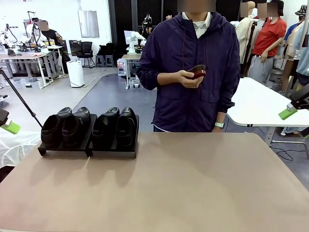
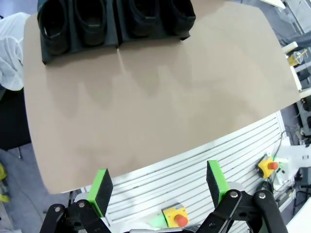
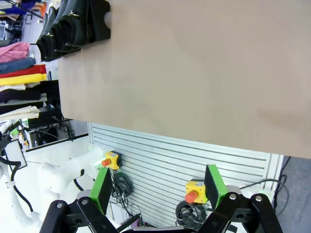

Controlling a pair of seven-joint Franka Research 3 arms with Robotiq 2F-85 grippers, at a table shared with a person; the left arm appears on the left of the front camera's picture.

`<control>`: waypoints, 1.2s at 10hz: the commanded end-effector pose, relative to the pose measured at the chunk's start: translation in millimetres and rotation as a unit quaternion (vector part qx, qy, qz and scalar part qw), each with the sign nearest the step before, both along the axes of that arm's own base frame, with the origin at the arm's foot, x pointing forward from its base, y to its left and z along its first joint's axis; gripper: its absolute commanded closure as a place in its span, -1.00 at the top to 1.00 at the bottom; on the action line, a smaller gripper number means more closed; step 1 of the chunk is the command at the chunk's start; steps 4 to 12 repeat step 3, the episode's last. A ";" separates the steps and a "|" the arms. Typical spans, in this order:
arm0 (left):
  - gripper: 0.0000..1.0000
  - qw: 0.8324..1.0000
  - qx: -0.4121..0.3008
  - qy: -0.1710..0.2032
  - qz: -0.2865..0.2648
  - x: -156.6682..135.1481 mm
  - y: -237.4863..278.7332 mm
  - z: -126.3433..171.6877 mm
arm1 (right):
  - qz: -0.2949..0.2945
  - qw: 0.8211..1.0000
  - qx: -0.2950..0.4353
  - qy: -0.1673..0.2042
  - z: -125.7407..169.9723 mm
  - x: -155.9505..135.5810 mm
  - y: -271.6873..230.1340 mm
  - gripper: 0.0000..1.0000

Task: Organize the shoes by placing them on the stand.
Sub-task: Place the Shoe from the middle of the table onto the Shoes Stand.

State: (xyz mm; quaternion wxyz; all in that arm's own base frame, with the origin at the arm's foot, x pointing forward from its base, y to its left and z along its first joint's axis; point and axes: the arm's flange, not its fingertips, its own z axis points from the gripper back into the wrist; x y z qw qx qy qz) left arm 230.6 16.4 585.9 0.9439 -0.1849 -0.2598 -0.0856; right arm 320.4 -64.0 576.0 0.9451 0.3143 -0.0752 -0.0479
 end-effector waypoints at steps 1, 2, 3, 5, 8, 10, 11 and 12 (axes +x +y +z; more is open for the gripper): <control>1.00 1.000 0.000 0.001 0.001 -1.3 3.7 0.1 | -0.001 1.000 0.003 0.000 2.8 0.8 0.7 1.00; 1.00 1.000 0.000 0.001 0.001 -1.3 3.7 0.1 | -0.001 1.000 0.003 0.000 2.8 0.8 0.7 1.00; 1.00 1.000 0.000 0.001 0.001 -1.3 3.7 0.1 | -0.001 1.000 0.003 0.000 2.8 0.8 0.7 1.00; 1.00 1.000 0.000 0.001 0.001 -1.3 3.7 0.1 | -0.001 1.000 0.003 0.000 2.8 0.8 0.7 1.00; 1.00 1.000 0.000 0.001 0.001 -1.3 3.7 0.1 | -0.001 1.000 0.003 0.000 2.8 0.8 0.7 1.00; 1.00 1.000 0.000 0.001 0.001 -1.3 3.7 0.1 | -0.001 1.000 0.003 0.000 2.8 0.8 0.7 1.00; 1.00 1.000 0.000 0.001 0.001 -1.3 3.7 0.1 | -0.001 1.000 0.003 0.000 2.8 0.8 0.7 1.00; 1.00 1.000 0.000 0.001 0.001 -1.3 3.7 0.1 | -0.001 1.000 0.003 0.000 2.8 0.8 0.7 1.00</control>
